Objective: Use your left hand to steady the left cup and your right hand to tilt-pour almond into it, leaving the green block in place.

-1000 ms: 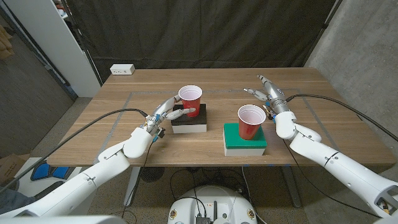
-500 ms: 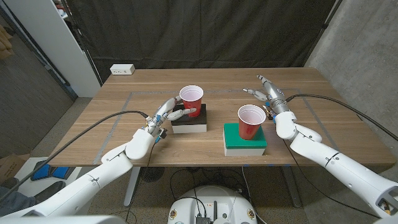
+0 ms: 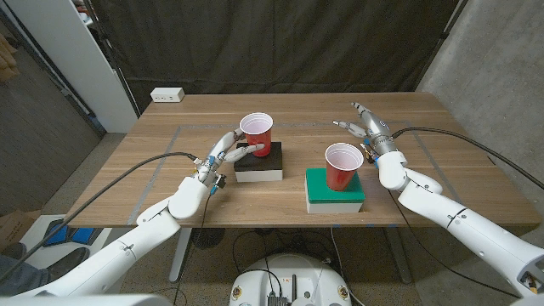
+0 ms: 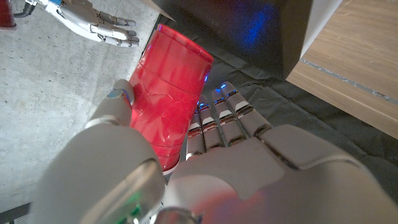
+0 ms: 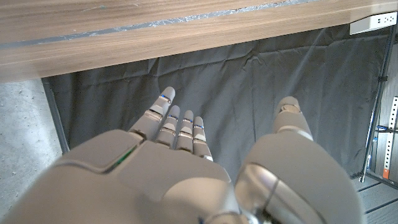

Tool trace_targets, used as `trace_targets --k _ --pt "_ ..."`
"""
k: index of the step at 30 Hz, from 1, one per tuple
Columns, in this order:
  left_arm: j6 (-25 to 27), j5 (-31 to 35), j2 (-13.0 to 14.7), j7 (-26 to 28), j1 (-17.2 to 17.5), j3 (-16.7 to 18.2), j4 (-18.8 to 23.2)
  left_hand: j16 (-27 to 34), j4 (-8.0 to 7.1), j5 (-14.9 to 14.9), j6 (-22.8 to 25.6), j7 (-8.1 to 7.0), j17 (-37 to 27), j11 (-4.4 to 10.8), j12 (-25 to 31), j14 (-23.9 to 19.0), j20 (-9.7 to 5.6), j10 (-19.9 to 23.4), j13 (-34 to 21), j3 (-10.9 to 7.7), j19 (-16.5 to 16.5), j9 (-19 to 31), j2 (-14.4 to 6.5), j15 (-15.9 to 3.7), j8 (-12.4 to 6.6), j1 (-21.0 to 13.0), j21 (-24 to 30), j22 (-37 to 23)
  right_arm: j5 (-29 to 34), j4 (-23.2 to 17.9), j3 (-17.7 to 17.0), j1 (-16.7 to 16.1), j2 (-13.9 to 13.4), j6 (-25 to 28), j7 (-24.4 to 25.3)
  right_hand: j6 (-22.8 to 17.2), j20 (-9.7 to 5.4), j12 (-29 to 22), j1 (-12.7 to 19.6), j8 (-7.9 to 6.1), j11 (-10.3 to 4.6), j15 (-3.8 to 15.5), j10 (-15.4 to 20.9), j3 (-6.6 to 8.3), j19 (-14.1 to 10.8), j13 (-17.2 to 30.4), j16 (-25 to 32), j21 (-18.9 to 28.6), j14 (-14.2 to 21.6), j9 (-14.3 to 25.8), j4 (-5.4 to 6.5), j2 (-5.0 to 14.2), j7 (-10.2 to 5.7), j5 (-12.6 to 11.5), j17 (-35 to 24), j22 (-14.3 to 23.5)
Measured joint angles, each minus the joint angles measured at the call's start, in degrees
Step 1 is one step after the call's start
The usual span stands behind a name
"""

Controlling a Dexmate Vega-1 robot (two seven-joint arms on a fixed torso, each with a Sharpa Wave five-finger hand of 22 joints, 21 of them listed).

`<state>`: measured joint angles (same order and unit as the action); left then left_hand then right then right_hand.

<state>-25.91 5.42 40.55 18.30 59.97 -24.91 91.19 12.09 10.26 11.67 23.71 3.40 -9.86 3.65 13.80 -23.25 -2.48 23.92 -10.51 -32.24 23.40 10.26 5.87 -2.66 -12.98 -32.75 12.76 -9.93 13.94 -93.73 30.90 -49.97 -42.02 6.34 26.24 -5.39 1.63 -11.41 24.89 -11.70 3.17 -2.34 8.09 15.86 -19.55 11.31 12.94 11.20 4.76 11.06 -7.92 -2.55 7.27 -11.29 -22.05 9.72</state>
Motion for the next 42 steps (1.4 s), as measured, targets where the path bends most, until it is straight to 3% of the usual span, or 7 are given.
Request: trace_targets --k 20,21,24,42 --pt "4.1 -4.1 2.4 -5.1 0.0 1.6 3.9 -0.2 -0.61 0.0 0.8 0.27 -0.2 -1.21 -0.3 -0.5 -0.09 -0.1 0.0 1.12 0.1 0.0 0.0 0.09 0.35 0.0 0.0 -0.1 -3.4 -1.4 -2.0 -2.4 -1.1 -3.4 -0.8 -1.1 -0.41 -0.3 0.3 -0.45 0.1 -0.31 0.9 0.0 -1.6 0.0 0.4 0.5 0.9 0.0 0.0 0.3 0.11 0.0 0.3 0.0" --pt "4.7 -4.8 2.5 -6.1 -0.1 1.6 4.0 -0.2 -0.61 0.0 0.8 0.27 -0.2 -1.19 -0.3 -0.6 -0.09 0.0 0.0 1.12 0.1 0.0 0.0 0.01 0.35 0.0 0.0 -0.1 -3.5 -2.7 -2.8 -3.8 -1.8 -3.4 -0.8 -1.1 -0.4 -0.3 0.3 -0.45 0.0 -0.28 1.0 0.0 -1.6 0.0 0.4 0.5 1.0 0.0 0.0 0.3 0.11 0.0 0.3 0.0" --pt "4.7 -4.8 2.6 -6.1 -0.1 1.7 4.3 -0.2 -0.61 0.0 1.0 0.34 -0.2 -1.29 -0.3 -0.8 -0.28 0.5 0.0 1.12 0.3 0.0 0.0 0.22 0.35 0.0 0.0 -0.1 -3.7 -2.7 -2.8 -3.8 -1.8 -3.6 -0.7 -1.1 -0.4 -0.3 0.3 -0.45 0.21 0.0 1.2 0.0 -1.6 0.0 0.4 0.5 1.2 0.0 0.0 0.31 0.11 0.0 0.3 0.0" --pt "5.2 -5.8 3.0 -6.3 1.0 2.8 5.8 -0.2 -0.69 0.0 2.8 0.26 -0.1 -0.97 -0.3 -2.8 0.02 2.6 0.0 2.0 2.0 0.0 -0.5 -0.1 0.36 -0.6 0.0 -0.1 -5.4 -8.2 -7.3 -10.9 -4.5 -5.0 0.7 -2.3 -0.31 -0.7 0.7 -0.45 -0.09 -0.01 2.1 0.0 -2.4 0.0 0.9 0.5 2.0 0.0 0.0 0.68 0.4 0.0 0.3 0.0"
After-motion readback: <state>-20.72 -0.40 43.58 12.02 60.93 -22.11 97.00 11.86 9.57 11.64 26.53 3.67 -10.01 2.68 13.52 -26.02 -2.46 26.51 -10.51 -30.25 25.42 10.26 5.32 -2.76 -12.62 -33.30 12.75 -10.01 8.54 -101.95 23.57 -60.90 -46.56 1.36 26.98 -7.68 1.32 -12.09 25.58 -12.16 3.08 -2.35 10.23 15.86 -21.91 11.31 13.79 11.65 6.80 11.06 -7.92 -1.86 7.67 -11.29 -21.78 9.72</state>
